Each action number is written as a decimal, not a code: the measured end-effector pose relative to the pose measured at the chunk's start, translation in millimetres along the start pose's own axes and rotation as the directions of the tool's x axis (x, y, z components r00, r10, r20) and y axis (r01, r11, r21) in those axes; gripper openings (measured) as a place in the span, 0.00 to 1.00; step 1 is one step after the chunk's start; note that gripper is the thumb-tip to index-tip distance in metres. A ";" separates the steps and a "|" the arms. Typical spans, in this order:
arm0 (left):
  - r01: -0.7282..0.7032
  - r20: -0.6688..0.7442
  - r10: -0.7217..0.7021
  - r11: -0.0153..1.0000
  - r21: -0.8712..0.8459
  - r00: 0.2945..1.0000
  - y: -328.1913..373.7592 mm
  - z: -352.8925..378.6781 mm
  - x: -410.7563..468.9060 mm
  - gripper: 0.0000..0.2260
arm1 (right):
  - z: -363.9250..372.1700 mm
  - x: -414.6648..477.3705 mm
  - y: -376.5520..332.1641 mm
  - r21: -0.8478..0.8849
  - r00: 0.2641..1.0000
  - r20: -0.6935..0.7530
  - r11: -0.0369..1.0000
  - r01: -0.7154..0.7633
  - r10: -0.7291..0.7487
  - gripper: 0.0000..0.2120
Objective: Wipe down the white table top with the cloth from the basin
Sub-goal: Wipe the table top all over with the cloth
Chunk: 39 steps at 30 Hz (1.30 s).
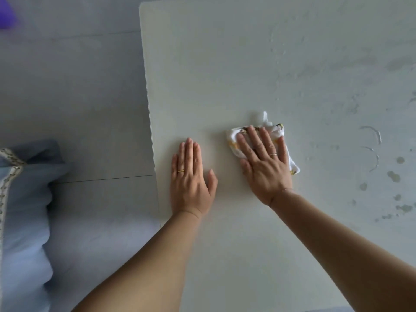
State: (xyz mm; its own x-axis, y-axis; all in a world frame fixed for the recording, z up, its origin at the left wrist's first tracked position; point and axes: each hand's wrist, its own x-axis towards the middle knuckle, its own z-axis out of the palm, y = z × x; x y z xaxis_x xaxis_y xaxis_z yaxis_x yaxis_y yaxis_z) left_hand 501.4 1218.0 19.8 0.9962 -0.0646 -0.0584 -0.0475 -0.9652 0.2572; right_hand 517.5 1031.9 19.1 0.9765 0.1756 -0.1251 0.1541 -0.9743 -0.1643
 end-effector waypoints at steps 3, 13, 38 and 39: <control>0.000 -0.008 0.000 1.000 0.008 1.000 0.1 0.4 1.0 0.30 | 2.8 -0.4 -9.9 0.071 0.956 -0.045 0.955 -0.287 0.290 0.25; -0.012 -0.007 0.012 1.000 -0.014 1.000 -0.9 0.4 -1.0 0.29 | 6.2 -41.7 -22.6 0.021 1.000 -0.008 0.999 0.026 -0.026 0.25; 0.051 0.069 -0.057 0.995 0.081 0.996 0.9 5.3 -9.5 0.29 | 17.0 -129.7 -54.2 0.066 0.996 0.077 0.997 0.043 -0.048 0.26; 0.052 0.064 -0.057 0.996 0.078 0.996 3.2 3.2 -19.8 0.28 | 14.9 -131.1 -40.4 0.058 0.994 0.071 0.996 0.073 -0.077 0.26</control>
State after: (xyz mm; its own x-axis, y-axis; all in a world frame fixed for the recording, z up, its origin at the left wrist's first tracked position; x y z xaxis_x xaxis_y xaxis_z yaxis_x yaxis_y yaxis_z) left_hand 481.3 1215.5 18.8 0.9905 -0.0254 -0.1348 -0.0011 -0.9841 0.1773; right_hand 381.0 1050.3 27.6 0.9485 0.2597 -0.1815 0.2160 -0.9491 -0.2290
